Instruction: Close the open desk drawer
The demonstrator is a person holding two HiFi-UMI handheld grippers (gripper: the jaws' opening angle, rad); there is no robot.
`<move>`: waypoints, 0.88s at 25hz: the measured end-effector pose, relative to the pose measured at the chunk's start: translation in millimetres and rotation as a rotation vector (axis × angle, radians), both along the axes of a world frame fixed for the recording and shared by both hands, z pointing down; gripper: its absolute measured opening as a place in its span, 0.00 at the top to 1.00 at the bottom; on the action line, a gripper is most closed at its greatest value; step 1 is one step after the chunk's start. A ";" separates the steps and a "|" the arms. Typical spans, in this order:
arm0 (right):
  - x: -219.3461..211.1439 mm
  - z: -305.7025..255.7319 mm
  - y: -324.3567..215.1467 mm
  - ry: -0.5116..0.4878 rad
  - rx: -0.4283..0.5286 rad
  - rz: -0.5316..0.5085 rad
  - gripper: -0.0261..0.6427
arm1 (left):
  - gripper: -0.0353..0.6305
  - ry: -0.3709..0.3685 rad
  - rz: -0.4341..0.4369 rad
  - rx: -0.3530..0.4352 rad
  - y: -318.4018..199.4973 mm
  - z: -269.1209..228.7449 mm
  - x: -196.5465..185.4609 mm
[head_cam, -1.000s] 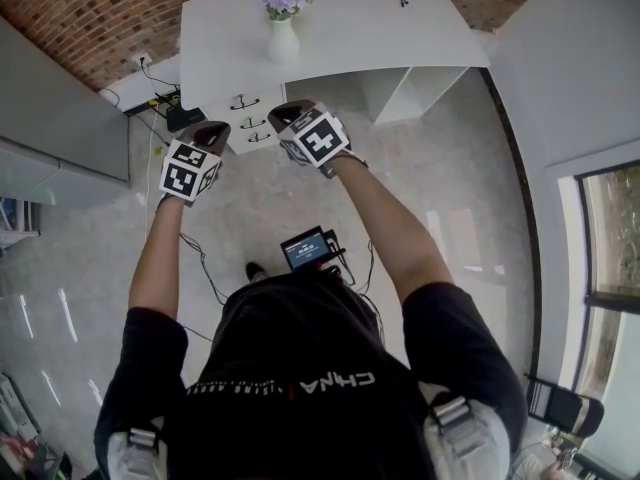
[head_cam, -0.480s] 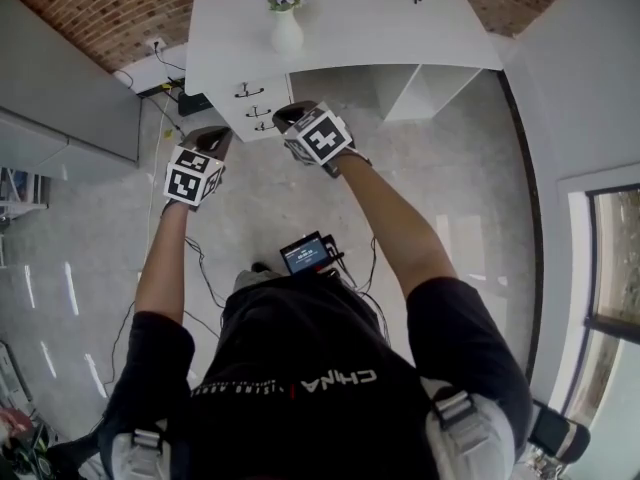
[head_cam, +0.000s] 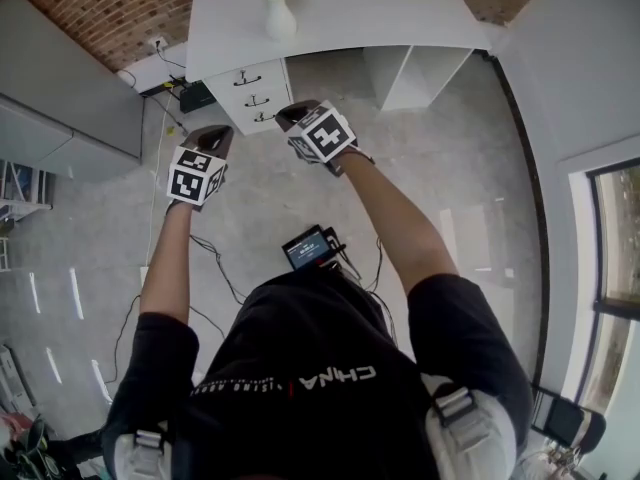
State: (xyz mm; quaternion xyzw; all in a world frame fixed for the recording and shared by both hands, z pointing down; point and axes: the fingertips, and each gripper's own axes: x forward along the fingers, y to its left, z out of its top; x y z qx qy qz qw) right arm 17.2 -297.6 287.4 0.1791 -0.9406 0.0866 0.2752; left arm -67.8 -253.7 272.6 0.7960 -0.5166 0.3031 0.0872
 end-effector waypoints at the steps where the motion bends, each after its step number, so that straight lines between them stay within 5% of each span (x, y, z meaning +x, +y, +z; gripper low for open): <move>1: 3.5 -1.4 13.4 0.004 0.002 0.004 0.93 | 0.93 0.003 -0.004 0.005 13.7 -1.4 4.0; 13: 70.1 7.2 192.1 0.044 0.032 -0.031 0.93 | 0.93 0.047 0.022 0.004 179.5 19.0 78.6; 22: 118.9 -2.0 212.7 0.065 0.057 -0.019 0.93 | 0.93 0.088 0.062 0.011 201.8 13.4 132.8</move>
